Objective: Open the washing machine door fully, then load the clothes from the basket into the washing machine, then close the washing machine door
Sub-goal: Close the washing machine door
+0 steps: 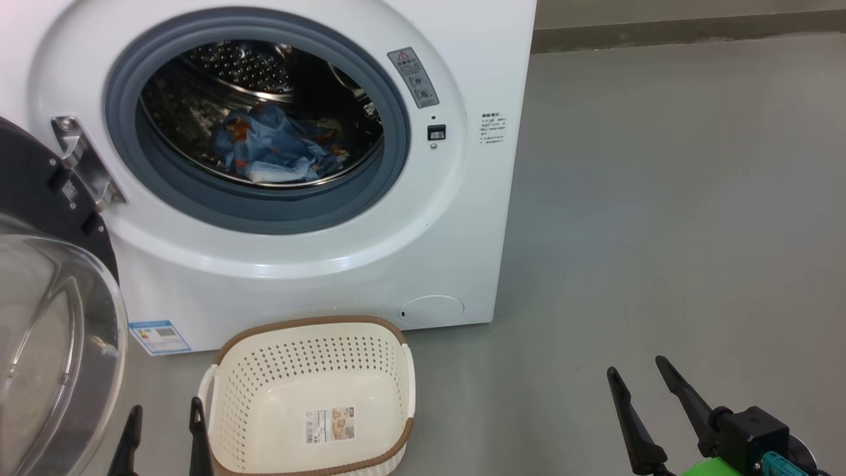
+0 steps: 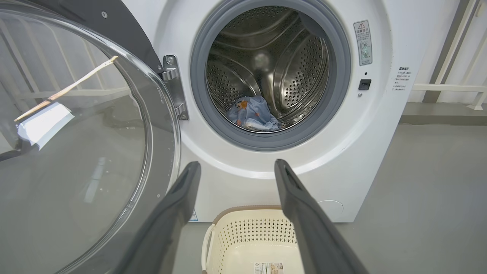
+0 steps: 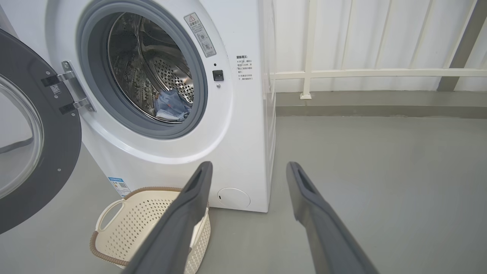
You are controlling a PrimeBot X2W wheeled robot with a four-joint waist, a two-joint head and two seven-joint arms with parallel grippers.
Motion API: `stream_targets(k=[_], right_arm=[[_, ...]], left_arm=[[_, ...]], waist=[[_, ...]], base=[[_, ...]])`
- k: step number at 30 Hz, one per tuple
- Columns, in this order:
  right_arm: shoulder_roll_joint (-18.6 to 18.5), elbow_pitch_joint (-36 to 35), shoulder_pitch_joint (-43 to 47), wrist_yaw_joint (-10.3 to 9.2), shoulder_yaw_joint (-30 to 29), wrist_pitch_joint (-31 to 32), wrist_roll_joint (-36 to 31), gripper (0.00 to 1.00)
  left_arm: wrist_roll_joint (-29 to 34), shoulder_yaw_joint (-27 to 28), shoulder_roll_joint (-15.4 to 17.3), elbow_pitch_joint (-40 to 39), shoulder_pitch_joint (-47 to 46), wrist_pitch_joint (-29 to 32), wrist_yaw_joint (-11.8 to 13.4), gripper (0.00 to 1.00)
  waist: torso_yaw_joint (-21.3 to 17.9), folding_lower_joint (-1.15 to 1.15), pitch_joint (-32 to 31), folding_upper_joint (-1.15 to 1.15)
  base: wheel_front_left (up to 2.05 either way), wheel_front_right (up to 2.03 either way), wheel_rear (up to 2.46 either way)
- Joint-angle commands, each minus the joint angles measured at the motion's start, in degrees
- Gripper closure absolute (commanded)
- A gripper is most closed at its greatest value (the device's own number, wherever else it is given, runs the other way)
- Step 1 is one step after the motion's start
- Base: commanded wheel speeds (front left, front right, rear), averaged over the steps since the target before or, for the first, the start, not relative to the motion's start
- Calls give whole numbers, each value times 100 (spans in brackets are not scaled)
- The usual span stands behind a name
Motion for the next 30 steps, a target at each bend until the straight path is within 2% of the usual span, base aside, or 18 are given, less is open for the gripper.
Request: stream_targets(k=[1, 17, 30], right_arm=[[-27, -168, -110, 16, 137, 15, -55, 0], [-27, -177, -114, 16, 103, 32, -46, 0], [-27, -143, -136, 16, 105, 6, -34, 0]], left_arm=[[34, 219, 135, -139, -196, -50, 76, 0], [12, 181, 131, -103, -240, -84, 32, 0], [63, 145, 160, -182, -232, -65, 92, 0]], waist=[[-2, 0, 3, 0], [50, 0, 24, 0], [60, 0, 19, 0]], base=[[-46, 46, 0], [-113, 112, 1], [-11, 11, 0]])
